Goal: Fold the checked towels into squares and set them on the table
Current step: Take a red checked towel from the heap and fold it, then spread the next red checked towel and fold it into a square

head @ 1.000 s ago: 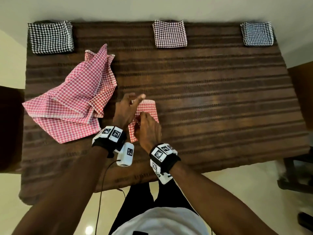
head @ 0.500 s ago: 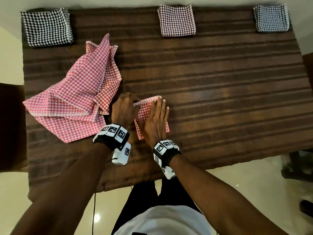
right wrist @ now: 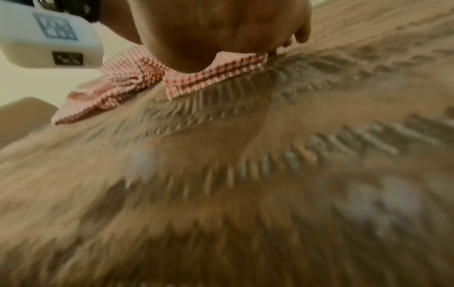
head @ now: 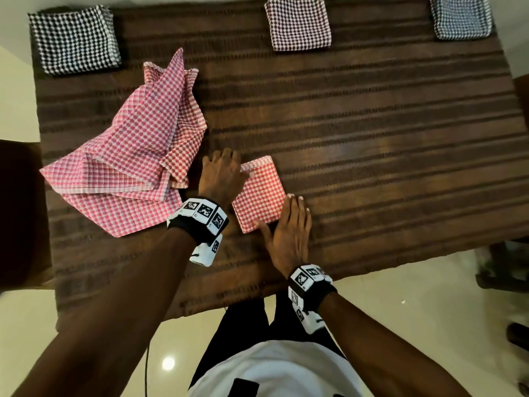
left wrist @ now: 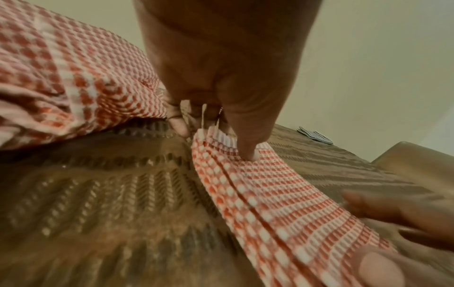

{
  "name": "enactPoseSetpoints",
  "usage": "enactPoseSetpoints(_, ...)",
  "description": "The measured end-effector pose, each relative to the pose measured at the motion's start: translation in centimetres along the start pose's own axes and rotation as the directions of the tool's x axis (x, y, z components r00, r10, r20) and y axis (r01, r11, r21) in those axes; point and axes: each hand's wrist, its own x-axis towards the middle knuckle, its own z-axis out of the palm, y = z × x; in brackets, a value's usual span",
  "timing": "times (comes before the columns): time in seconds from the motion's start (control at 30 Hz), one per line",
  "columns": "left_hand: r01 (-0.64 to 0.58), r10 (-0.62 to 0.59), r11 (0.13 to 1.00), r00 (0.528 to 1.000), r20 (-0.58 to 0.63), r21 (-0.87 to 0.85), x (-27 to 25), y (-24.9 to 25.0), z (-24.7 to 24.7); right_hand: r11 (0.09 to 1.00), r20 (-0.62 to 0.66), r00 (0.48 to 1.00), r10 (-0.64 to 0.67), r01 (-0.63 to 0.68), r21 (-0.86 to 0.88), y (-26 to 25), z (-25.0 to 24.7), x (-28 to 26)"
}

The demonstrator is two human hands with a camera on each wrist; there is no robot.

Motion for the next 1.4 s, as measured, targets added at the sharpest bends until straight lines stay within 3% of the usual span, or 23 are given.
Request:
enactPoseSetpoints(0.1, 0.043, -0.046, 0.998, 0.998, 0.050, 0.054, -0.3, 0.2, 0.2, 0.995, -0.022, 0.995, 0.093, -0.092, 0.041, -0.4, -1.7, 1.4)
enactPoseSetpoints(0.23, 0.044, -0.046, 0.998, 0.999, 0.026, 0.045, -2.1, 0.6, 0.2, 0.901, 0.182, 0.946, 0.267, -0.312, 0.301, 0.3, -3.2, 3.2)
enactPoseSetpoints(0.3, 0.087, -0.088, 0.996, 0.996, -0.030, -0.029, -3.9, 0.8, 0.4, 0.836, 0.249, 0.926, 0.283, -0.366, 0.409, 0.5, -4.1, 3.3)
enactPoseSetpoints(0.4, 0.198, -0.233, 0.961, 0.956, -0.181, -0.192, -8.1, 0.4, 1.4, 0.837, 0.297, 0.928, 0.224, -0.339, 0.429, -0.2, -5.0, 2.7)
enactPoseSetpoints(0.47, 0.247, -0.322, 0.930, 0.906, -0.276, -0.274, -12.2, -0.7, 2.6, 0.869, 0.308, 0.946, 0.103, -0.236, 0.435, -1.6, -4.6, 1.3)
enactPoseSetpoints(0.53, 0.341, -0.441, 0.877, 0.851, -0.286, -0.338, -16.6, -2.5, 3.8, 0.872, 0.320, 0.947, -0.045, -0.119, 0.476, -3.8, -3.6, -0.5)
enactPoseSetpoints(0.67, 0.594, -0.702, 0.689, 0.689, -0.179, -0.415, -24.8, -7.4, 5.8, 0.875, 0.401, 0.865, -0.300, 0.083, 0.476, -10.3, -0.5, -4.8)
enactPoseSetpoints(0.8, 0.684, -0.841, 0.510, 0.523, -0.137, -0.522, -29.5, -12.7, 6.0, 0.841, 0.443, 0.771, -0.457, 0.213, 0.497, -17.1, 1.6, -7.0)
enactPoseSetpoints(0.83, 0.689, -0.848, 0.498, 0.514, -0.129, -0.527, -30.4, -14.2, 6.4, 0.840, 0.454, 0.754, -0.475, 0.234, 0.490, -18.6, 2.1, -7.4)
enactPoseSetpoints(0.93, 0.653, -0.824, 0.528, 0.548, -0.142, -0.542, -31.6, -17.1, 7.1, 0.858, 0.488, 0.744, -0.457, 0.224, 0.462, -21.4, 3.6, -7.8)
enactPoseSetpoints(1.13, 0.687, -0.866, 0.428, 0.497, -0.051, -0.587, -31.0, -18.9, 7.7, 0.887, 0.471, 0.783, -0.406, 0.215, 0.408, -22.4, 5.9, -7.4)
enactPoseSetpoints(1.23, 0.752, -0.891, 0.406, 0.451, -0.044, -0.519, -30.6, -18.6, 7.1, 0.869, 0.434, 0.797, -0.419, 0.214, 0.445, -22.0, 6.1, -7.1)
enactPoseSetpoints(1.3, 0.736, -0.881, 0.448, 0.462, -0.108, -0.508, -29.8, -18.3, 6.5, 0.832, 0.340, 0.835, -0.432, 0.223, 0.508, -21.4, 5.5, -6.6)
enactPoseSetpoints(1.4, 0.648, -0.810, 0.578, 0.530, -0.251, -0.495, -27.4, -18.0, 4.5, 0.786, 0.039, 0.910, -0.412, 0.333, 0.522, -20.4, 4.1, -3.9)
